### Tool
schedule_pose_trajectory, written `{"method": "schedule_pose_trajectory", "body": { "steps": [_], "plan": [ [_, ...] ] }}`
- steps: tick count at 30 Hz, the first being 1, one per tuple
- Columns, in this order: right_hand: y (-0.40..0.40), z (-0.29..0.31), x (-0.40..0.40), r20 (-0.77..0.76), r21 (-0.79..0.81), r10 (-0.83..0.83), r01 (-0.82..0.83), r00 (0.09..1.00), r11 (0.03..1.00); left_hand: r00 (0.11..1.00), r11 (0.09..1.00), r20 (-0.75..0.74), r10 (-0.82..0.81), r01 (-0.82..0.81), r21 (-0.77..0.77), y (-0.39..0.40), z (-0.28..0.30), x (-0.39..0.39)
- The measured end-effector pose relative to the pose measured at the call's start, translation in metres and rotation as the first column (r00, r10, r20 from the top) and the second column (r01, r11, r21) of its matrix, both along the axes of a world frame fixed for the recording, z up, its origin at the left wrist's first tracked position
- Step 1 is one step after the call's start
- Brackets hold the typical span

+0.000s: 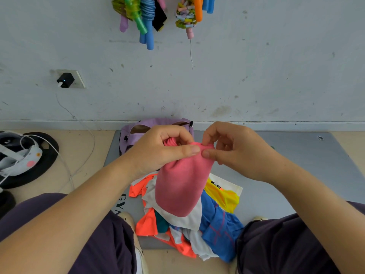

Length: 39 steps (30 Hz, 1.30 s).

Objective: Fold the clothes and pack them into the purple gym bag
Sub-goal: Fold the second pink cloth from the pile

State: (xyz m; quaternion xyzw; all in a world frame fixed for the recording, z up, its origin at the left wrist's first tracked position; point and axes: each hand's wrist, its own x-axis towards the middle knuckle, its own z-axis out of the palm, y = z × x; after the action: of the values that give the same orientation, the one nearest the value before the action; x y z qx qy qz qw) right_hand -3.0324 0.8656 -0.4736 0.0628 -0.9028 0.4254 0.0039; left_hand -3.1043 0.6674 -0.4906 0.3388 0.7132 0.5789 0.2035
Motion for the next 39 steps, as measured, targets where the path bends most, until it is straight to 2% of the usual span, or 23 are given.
{"method": "schedule_pose_trajectory", "body": {
  "steps": [3,8,11,16,18,21,22,26,28,32,33,36,39],
  "plan": [
    [0.002,0.001,0.001,0.031,-0.016,0.003,-0.003,1.0,1.0,1.0,0.999,-0.01,0.02,-0.02,-0.046,-0.001,0.0,-0.001],
    [0.002,0.001,0.002,0.068,-0.069,0.054,-0.05,0.996,0.996,0.969,0.98,-0.247,-0.025,-0.025,-0.2,-0.001,-0.003,0.0],
    [0.003,-0.001,0.002,0.084,-0.018,0.067,-0.066,0.994,0.998,0.95,0.972,-0.307,-0.061,-0.014,-0.236,0.002,-0.005,0.004],
    [0.003,-0.001,0.003,0.091,-0.021,0.099,-0.097,0.991,0.995,0.913,0.968,-0.401,-0.072,-0.033,-0.248,0.003,-0.006,0.006],
    [0.003,-0.001,0.002,0.089,-0.078,0.101,-0.094,0.991,0.992,0.92,0.976,-0.388,-0.057,-0.03,-0.215,0.002,-0.004,0.004],
    [0.005,0.002,-0.001,0.101,-0.23,0.114,-0.088,0.988,0.969,0.959,0.992,-0.285,-0.004,-0.033,-0.123,-0.003,0.001,0.0],
    [0.006,0.003,-0.002,0.103,-0.228,0.121,-0.095,0.987,0.969,0.964,0.994,-0.267,0.011,-0.039,-0.101,-0.005,0.003,-0.001],
    [0.006,-0.001,-0.002,0.039,0.029,0.099,-0.1,0.994,0.995,0.965,0.987,-0.263,-0.014,-0.029,-0.158,-0.007,0.006,-0.002],
    [0.007,-0.001,-0.001,0.032,0.028,0.111,-0.112,0.993,0.993,0.955,0.971,-0.292,-0.051,-0.021,-0.239,-0.007,0.005,-0.002],
    [0.004,0.001,0.001,0.133,-0.35,0.208,-0.151,0.969,0.925,0.974,0.972,-0.224,-0.043,-0.011,-0.233,-0.006,0.005,-0.004],
    [0.003,0.0,0.001,0.14,-0.397,0.205,-0.135,0.969,0.908,0.98,0.978,-0.198,-0.033,-0.009,-0.208,-0.006,0.006,-0.004],
    [0.001,-0.005,0.0,0.093,-0.304,0.145,-0.111,0.985,0.946,0.992,0.99,-0.126,-0.011,-0.006,-0.138,-0.005,0.007,-0.002],
    [0.0,-0.005,-0.001,0.041,-0.26,0.066,-0.053,0.997,0.964,0.987,0.991,-0.155,0.033,-0.053,-0.124,-0.002,0.006,0.0]
  ]
}}
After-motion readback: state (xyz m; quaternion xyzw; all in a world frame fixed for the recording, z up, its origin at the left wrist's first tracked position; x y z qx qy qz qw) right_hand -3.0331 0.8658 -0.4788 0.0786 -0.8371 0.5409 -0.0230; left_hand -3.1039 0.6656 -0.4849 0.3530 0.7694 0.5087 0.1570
